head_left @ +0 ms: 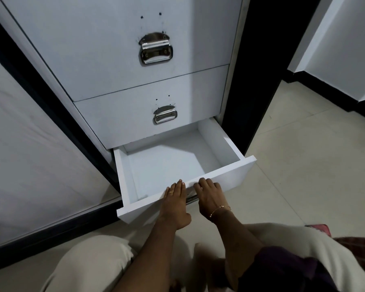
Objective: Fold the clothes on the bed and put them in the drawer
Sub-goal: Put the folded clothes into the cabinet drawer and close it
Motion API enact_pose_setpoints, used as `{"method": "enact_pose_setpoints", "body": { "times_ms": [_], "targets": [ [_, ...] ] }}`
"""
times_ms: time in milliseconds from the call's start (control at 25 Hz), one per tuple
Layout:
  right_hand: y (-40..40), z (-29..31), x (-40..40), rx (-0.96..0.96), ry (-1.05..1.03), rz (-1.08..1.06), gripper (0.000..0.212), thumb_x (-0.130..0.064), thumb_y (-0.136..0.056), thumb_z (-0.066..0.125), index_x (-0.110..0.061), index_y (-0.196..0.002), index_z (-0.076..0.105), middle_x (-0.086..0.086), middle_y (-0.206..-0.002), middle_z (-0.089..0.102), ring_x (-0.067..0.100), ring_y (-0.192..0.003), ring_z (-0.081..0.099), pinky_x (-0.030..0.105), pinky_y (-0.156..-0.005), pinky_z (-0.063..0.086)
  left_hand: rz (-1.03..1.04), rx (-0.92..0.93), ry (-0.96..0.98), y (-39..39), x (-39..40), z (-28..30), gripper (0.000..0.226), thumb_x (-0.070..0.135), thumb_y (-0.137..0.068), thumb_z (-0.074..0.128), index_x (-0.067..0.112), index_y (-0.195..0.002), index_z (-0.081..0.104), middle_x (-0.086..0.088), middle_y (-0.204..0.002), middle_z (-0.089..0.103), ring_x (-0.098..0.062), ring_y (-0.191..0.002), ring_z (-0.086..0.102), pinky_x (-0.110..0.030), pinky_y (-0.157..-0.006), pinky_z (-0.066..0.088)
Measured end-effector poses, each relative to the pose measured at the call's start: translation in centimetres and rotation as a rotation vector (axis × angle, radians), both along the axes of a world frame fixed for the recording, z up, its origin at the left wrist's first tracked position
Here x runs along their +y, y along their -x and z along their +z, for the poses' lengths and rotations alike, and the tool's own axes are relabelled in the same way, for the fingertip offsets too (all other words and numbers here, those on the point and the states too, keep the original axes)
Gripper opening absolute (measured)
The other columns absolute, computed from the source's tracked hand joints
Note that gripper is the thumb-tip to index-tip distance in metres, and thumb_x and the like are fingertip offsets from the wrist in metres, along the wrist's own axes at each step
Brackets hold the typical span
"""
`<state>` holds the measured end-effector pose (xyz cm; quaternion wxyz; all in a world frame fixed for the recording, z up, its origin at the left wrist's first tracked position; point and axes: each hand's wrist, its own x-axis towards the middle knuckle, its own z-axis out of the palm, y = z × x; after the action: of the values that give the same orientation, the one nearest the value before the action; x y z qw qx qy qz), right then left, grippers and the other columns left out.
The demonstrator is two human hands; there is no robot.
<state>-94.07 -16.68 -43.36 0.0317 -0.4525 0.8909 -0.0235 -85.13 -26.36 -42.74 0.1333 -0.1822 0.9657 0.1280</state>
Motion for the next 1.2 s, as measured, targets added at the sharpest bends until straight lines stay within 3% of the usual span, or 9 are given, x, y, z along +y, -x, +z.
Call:
{"method": "enact_pose_setpoints", "body": {
  "times_ms": [80,120,160,200,280,480,600,880,1200],
  "targets": [
    [-0.2,1.1,0.3,-0.028,-0.006,-0.014,0.061,-0.015,-0.039,0.082,-0.011,-0.098,0.068,0.006,-0.096,0.065,0.027,-0.087,0.065,0.034,-0.068,0.054,-0.005,-0.018,-0.046,0.0,0.0,0.7,0.091,0.024,-0.084,0.057,0.008,-0.149,-0.005,-0.008,-0.158,-0.007,-0.024,-0.146,-0.005,-0.032,-0.117,-0.005],
    [-0.2,1.2,0.4,-0.055,-0.017,0.003,0.069,-0.014,-0.053,0.079,-0.008,-0.119,0.060,0.010,-0.121,0.059,0.030,-0.113,0.057,0.039,-0.089,0.049,-0.014,-0.020,-0.051,0.0,0.1,1.0,0.091,0.024,-0.084,0.057,0.008,-0.149,-0.004,-0.009,-0.158,-0.006,-0.024,-0.146,-0.004,-0.032,-0.118,-0.004],
    [-0.2,1.2,0.6,-0.099,-0.054,0.022,0.074,-0.010,-0.070,0.068,-0.006,-0.138,0.040,0.012,-0.145,0.038,0.029,-0.136,0.035,0.042,-0.108,0.032,-0.022,-0.032,-0.058,0.0,0.3,1.2,0.091,0.025,-0.084,0.057,0.007,-0.149,-0.004,-0.009,-0.158,-0.005,-0.024,-0.146,-0.003,-0.032,-0.119,-0.003],
    [-0.2,1.1,1.0,-0.121,-0.123,0.043,0.075,-0.005,-0.081,0.054,-0.007,-0.147,0.019,0.008,-0.156,0.014,0.026,-0.145,0.011,0.041,-0.116,0.014,-0.025,-0.041,-0.068,-0.1,0.5,1.3,0.091,0.025,-0.084,0.057,0.008,-0.149,-0.004,-0.009,-0.158,-0.005,-0.024,-0.146,-0.003,-0.033,-0.119,-0.002],
    [-0.3,1.1,1.5,-0.145,-0.198,0.029,0.076,0.000,-0.087,0.041,-0.011,-0.149,-0.001,0.005,-0.158,-0.007,0.023,-0.145,-0.008,0.040,-0.117,-0.002,-0.023,-0.051,-0.080,-0.5,1.0,1.4,0.090,0.028,-0.085,0.057,0.009,-0.150,-0.004,-0.008,-0.158,-0.006,-0.024,-0.146,-0.004,-0.032,-0.119,-0.002],
    [-1.0,2.5,1.3,-0.140,-0.247,0.002,0.071,-0.009,-0.091,0.042,-0.008,-0.149,0.000,0.006,-0.158,-0.003,0.023,-0.145,-0.005,0.044,-0.117,-0.001,-0.038,-0.067,-0.065,-0.8,1.1,2.3,0.087,0.035,-0.087,0.057,0.009,-0.150,0.003,-0.008,-0.159,0.002,-0.023,-0.146,0.004,-0.033,-0.118,0.006],
    [-0.8,5.1,0.5,-0.110,-0.194,-0.055,0.074,-0.009,-0.091,0.045,-0.007,-0.149,-0.002,0.008,-0.158,-0.004,0.024,-0.145,-0.006,0.044,-0.117,0.001,-0.034,-0.029,0.011,-0.1,0.6,4.5,0.081,0.030,-0.092,0.054,0.009,-0.150,0.003,-0.008,-0.159,-0.002,-0.024,-0.146,-0.004,-0.037,-0.117,0.002],
    [-0.2,18.9,3.9,0.095,0.009,-0.143,0.072,-0.021,-0.096,0.044,-0.010,-0.149,-0.004,0.009,-0.158,-0.007,0.024,-0.145,-0.008,0.043,-0.117,0.000,-0.080,0.380,0.147,2.7,4.7,19.2,0.070,0.021,-0.096,0.049,0.013,-0.151,0.007,-0.003,-0.159,0.004,-0.021,-0.146,-0.005,-0.038,-0.117,0.001],
    [-5.5,35.7,18.0,0.365,0.138,-0.338,0.070,-0.023,-0.093,0.047,-0.009,-0.149,0.007,0.007,-0.158,0.003,0.025,-0.145,0.003,0.045,-0.117,0.013,-0.296,0.717,0.212,-0.2,16.8,34.3,0.066,0.014,-0.094,0.049,0.012,-0.150,0.014,-0.004,-0.158,0.010,-0.021,-0.146,0.000,-0.040,-0.117,0.007]
  ]
}}
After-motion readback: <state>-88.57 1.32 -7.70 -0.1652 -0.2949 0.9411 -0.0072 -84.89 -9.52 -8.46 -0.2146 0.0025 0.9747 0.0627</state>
